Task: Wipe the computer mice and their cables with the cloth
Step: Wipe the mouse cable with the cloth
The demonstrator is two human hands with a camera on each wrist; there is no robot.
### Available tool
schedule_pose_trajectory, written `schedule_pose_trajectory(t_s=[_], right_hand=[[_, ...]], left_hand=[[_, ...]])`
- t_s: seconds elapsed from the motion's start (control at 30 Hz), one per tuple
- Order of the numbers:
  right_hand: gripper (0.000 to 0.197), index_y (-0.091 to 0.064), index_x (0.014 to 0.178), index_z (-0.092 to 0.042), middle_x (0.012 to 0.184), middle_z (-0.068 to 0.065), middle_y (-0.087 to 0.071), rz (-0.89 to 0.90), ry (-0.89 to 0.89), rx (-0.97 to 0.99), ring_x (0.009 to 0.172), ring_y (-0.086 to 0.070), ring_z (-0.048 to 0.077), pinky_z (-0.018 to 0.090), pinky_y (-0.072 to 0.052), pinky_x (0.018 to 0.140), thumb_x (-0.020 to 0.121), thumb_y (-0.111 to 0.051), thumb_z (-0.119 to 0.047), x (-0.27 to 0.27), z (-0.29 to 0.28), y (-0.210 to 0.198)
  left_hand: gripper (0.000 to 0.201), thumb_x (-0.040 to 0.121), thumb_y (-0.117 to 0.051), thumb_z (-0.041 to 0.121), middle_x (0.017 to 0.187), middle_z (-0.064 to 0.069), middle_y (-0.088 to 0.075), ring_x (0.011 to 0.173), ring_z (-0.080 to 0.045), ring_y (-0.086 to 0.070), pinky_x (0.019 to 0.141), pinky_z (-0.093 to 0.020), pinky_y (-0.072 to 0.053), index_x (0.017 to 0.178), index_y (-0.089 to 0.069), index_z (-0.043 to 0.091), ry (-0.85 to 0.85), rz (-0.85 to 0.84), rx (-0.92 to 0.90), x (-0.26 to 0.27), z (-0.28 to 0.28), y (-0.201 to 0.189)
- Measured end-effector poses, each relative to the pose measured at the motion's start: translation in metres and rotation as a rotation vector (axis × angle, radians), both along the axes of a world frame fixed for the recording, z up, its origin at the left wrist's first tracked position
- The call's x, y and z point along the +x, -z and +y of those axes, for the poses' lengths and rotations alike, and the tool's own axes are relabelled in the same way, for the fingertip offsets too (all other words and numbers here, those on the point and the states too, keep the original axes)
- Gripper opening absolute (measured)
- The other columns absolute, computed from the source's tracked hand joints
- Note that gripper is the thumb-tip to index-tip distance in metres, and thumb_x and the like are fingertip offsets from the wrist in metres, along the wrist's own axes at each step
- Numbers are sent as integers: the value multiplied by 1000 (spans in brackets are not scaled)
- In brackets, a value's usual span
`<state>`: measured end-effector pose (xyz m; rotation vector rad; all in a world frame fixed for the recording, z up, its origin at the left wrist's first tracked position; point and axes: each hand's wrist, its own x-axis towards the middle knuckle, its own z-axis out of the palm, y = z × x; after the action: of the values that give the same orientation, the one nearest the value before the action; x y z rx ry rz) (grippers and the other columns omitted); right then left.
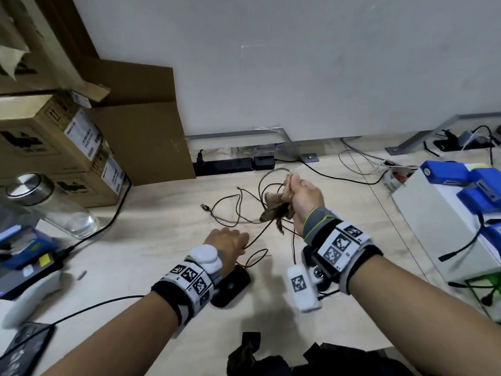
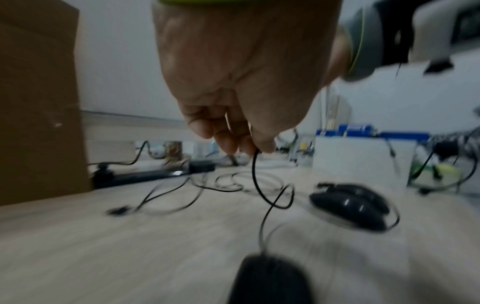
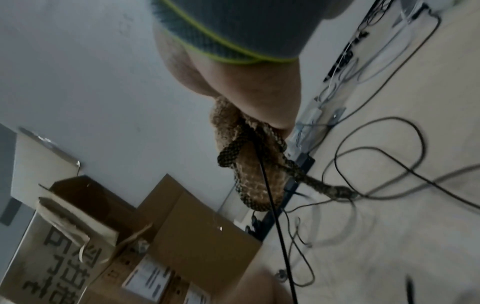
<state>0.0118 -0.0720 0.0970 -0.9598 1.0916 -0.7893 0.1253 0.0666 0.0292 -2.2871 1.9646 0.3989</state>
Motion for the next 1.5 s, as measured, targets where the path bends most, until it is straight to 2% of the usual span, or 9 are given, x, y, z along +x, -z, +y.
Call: schedule_pose_trajectory(t_s=[0.17,0.33,0.57,0.63,0.73,0.97,1.13,1.37,1.5], right_hand=[[30,-50,74,-13,40,-6,-51,-127,104,-97,38,-59,11,18,-46,41,102,-42,-20,-12,-40,-45],[26,-54,81,-10,60,3,-61,-149,101,-92,47,-63,11,25,-52,53,102,-44,-22,-9,-41,-36],[29,-61,88,-12,85,14,-68,-149,27,72,90,-68,38,55,-53,87,99,-48,-34,3,-12,-8],[29,-55,87,-10,67,10,-67,-236,-15,140,70,-70,32,53,-58,65,102,-42,-32,1,-5,-6],[34,-53,85,-12,69,13,-68,-322,-87,234,65,-66,29,53,-55,69,102,-38,-37,0,4,-2],[45,-55,120,-6,100,13,-64,-440,-74,430,85,-63,25,29,-57,55,101,-35,-42,7,14,0],[47,-60,116,-8,106,7,-66,-423,-132,407,87,-65,21,29,-54,66,100,-37,-45,8,21,3],[28,-61,101,-6,90,8,-67,-328,-128,209,77,-65,19,25,-55,59,102,-43,-27,6,28,4],[19,-58,87,-13,79,5,-61,-148,-138,66,67,-61,15,24,-51,53,101,-47,-20,9,30,7]], left_hand=[[18,101,-37,29,113,-8,-58,103,-31,-54,81,-36,-37,111,-45,18,-157,-39,201,53,36,15],[16,96,-46,27,118,-4,-58,97,-26,-52,77,-33,-40,112,-47,25,-427,-27,252,81,44,12],[91,79,-68,36,151,-8,-32,131,-32,-38,99,-47,-38,151,-16,14,-590,94,-466,48,8,-18],[81,78,-68,29,150,-8,-36,134,-30,-37,101,-47,-36,147,-28,13,-549,138,-694,34,-2,-31],[44,78,-62,22,128,-3,-56,115,-28,-51,92,-46,-44,121,-54,18,-229,157,-843,6,-19,-45],[29,79,-53,25,103,-8,-57,89,-32,-56,77,-44,-48,105,-56,12,-156,379,-617,-11,-38,-44],[26,72,-62,19,97,-10,-56,83,-31,-53,70,-40,-46,96,-60,10,-129,290,-730,-13,-37,-46],[18,76,-56,19,86,-2,-61,77,-21,-54,71,-31,-44,93,-57,13,-216,689,-595,-22,-40,-53],[28,72,-45,40,78,-2,-62,77,-29,-60,74,-42,-52,90,-49,19,-308,937,-379,-19,-45,-49]])
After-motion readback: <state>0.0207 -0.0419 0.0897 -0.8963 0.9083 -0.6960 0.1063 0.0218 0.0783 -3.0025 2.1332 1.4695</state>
